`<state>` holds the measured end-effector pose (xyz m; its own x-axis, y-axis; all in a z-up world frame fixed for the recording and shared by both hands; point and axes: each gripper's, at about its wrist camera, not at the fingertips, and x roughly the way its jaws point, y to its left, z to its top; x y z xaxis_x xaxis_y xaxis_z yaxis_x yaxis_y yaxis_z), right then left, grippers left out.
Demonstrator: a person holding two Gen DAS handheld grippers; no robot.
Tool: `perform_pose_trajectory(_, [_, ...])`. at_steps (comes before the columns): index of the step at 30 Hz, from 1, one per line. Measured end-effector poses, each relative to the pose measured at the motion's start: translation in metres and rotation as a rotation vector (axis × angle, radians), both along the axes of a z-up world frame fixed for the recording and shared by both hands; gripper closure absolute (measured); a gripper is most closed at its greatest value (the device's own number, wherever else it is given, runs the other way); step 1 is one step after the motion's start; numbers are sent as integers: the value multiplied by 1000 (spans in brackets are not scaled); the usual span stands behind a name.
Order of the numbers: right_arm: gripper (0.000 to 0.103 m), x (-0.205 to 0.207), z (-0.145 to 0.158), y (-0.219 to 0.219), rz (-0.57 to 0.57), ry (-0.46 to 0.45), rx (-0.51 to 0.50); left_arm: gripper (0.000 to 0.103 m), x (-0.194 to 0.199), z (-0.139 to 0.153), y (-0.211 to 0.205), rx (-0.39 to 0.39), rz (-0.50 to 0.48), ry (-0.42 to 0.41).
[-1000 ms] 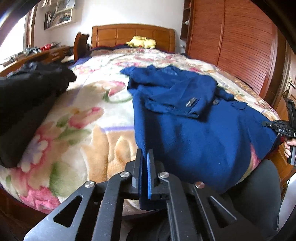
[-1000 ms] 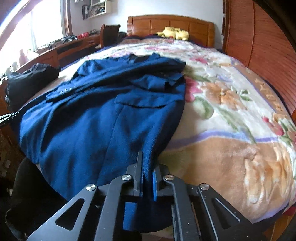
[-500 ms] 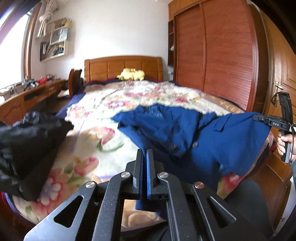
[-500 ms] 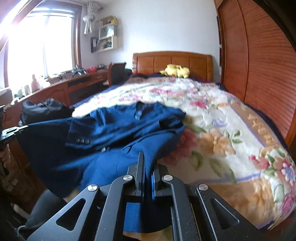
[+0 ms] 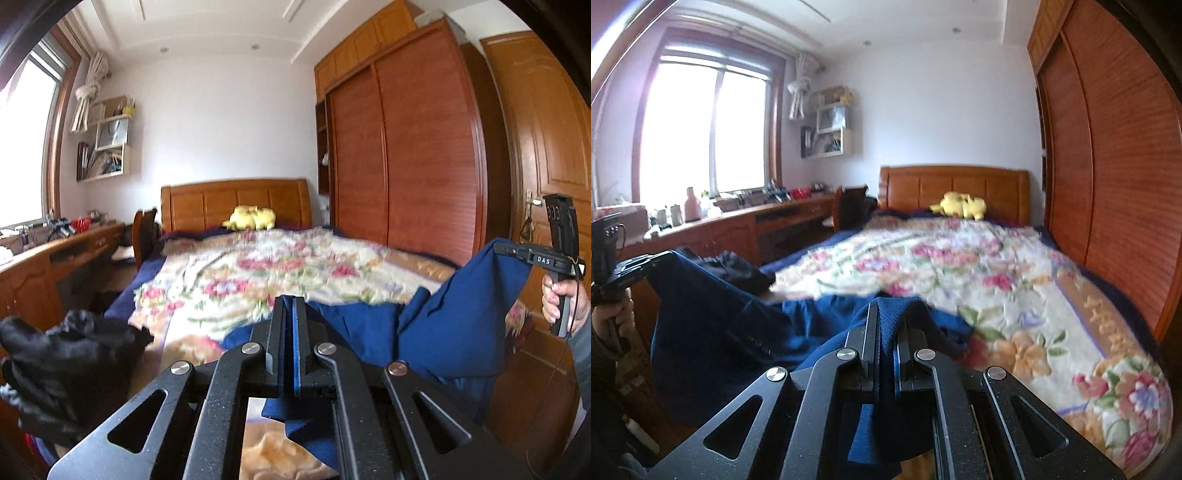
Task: Fold large clothes
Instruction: 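Grasp the jacket hem with the left gripper while the right gripper grasps it too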
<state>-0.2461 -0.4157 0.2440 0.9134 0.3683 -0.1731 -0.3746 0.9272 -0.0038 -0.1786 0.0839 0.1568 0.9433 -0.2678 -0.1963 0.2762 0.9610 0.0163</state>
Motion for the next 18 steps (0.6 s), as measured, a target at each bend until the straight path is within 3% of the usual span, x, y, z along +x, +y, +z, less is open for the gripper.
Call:
perform_pose_trajectory(6, [99, -8, 8, -14, -12, -55, 29, 100, -4, 10, 5, -14, 11, -47])
perform_pose_trajectory(18, [99, 91, -61, -18, -115, 148, -12, 100, 87, -37, 7, 2, 69, 102])
